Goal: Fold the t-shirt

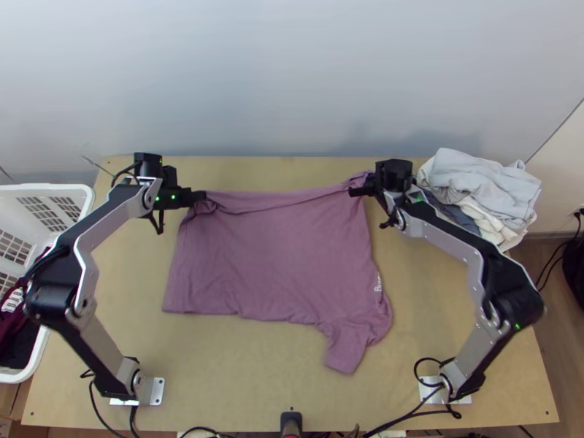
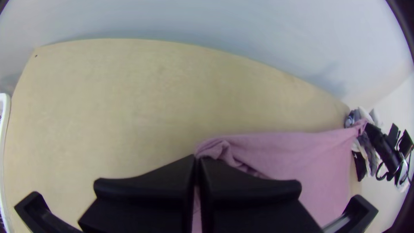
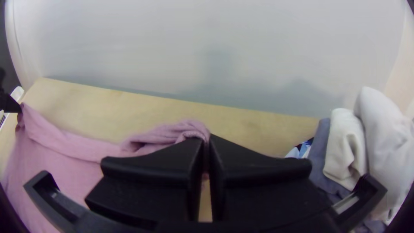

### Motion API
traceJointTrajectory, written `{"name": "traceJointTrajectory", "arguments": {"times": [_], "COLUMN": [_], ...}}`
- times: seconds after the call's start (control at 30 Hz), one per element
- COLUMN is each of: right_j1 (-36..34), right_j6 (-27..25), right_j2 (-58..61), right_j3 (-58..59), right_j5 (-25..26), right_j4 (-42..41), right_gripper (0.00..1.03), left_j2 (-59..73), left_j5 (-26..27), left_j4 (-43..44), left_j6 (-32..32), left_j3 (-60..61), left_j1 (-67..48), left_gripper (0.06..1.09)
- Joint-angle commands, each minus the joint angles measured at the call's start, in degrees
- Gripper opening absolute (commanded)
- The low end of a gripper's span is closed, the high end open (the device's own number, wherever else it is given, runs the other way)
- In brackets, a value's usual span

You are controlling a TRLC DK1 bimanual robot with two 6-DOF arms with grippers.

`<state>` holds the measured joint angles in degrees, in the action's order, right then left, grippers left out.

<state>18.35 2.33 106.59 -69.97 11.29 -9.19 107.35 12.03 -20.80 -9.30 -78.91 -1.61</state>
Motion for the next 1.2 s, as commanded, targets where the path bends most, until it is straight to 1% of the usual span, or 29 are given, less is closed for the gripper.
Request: {"name": "traceJointTrajectory", "arguments": {"times": [0.0, 0.03, 0.07, 0.1, 0.13, 0.17, 0.2, 0.23, 0.27, 0.3, 0.47, 0.63, 0.73, 0.87, 0.97, 1.07, 1.17], "right_j1": [-0.3, -0.2, -0.2, -0.2, -0.2, -0.2, -0.2, -0.2, -0.2, -0.2, 0.1, 0.0, -0.1, -0.1, 0.0, 0.0, 0.0], "right_j6": [1.6, 1.9, 2.1, 2.3, 2.9, 3.0, 3.2, 3.6, 4.1, 4.4, 5.1, 5.2, 5.3, 5.3, 5.3, 5.3, 5.2], "right_j2": [7.1, 7.6, 7.9, 8.3, 8.6, 8.9, 9.2, 9.3, 9.4, 9.6, 9.6, 9.3, 9.1, 9.0, 9.0, 9.0, 9.1], "right_j3": [-5.2, -5.8, -6.3, -6.7, -7.0, -7.5, -7.7, -8.0, -8.3, -8.6, -9.1, -9.1, -9.1, -9.2, -9.5, -9.7, -10.2], "right_j5": [0.0, 0.0, 0.0, 0.0, 0.0, 0.0, 0.0, 0.0, 0.0, 0.0, 0.0, 0.0, 0.0, 0.0, 0.1, 0.1, 0.1], "right_j4": [0.4, 0.8, 1.0, 1.0, 1.2, 1.3, 1.4, 1.5, 1.8, 2.1, 2.5, 2.5, 2.5, 2.5, 2.5, 2.5, 2.5], "right_gripper": [0.03, 0.03, 0.03, 0.03, 0.03, 0.03, 0.03, 0.03, 0.03, 0.03, 0.03, 0.03, 0.03, 0.03, 0.03, 0.03, 0.03], "left_j2": [9.7, 10.5, 11.4, 12.1, 12.8, 13.7, 14.7, 15.5, 16.1, 16.7, 15.3, 13.9, 12.3, 11.8, 12.3, 13.5, 15.3], "left_j5": [0.0, -0.1, -0.1, -0.1, -0.1, -0.3, -0.5, -0.7, -0.8, -0.8, -0.8, -0.6, -0.7, -0.7, -0.7, -0.6, -0.8], "left_j4": [2.4, 2.3, 2.3, 2.3, 2.4, 2.3, 1.5, 1.1, 0.6, -0.5, -6.9, -22.7, -28.2, -32.1, -32.4, -32.5, -31.7], "left_j6": [-3.5, -3.6, -3.7, -3.7, -3.6, -3.3, -3.1, -2.8, -2.8, -2.9, -2.8, -2.7, -0.8, 0.0, 0.0, -0.1, -0.1], "left_j3": [-7.5, -8.4, -9.3, -10.2, -11.0, -12.2, -13.8, -15.1, -16.3, -17.6, -21.2, -25.1, -24.4, -23.1, -22.6, -22.6, -23.0], "left_j1": [1.3, 1.5, 1.6, 1.7, 1.7, 1.7, 1.7, 1.8, 1.9, 2.0, 1.2, -0.3, -1.3, -1.7, -1.7, -1.9, -2.2], "left_gripper": [0.35, 0.38, 0.38, 0.43, 0.54, 0.70, 0.83, 0.94, 1.01, 1.03, 1.02, 1.02, 1.02, 1.02, 1.02, 0.93, 0.93]}}
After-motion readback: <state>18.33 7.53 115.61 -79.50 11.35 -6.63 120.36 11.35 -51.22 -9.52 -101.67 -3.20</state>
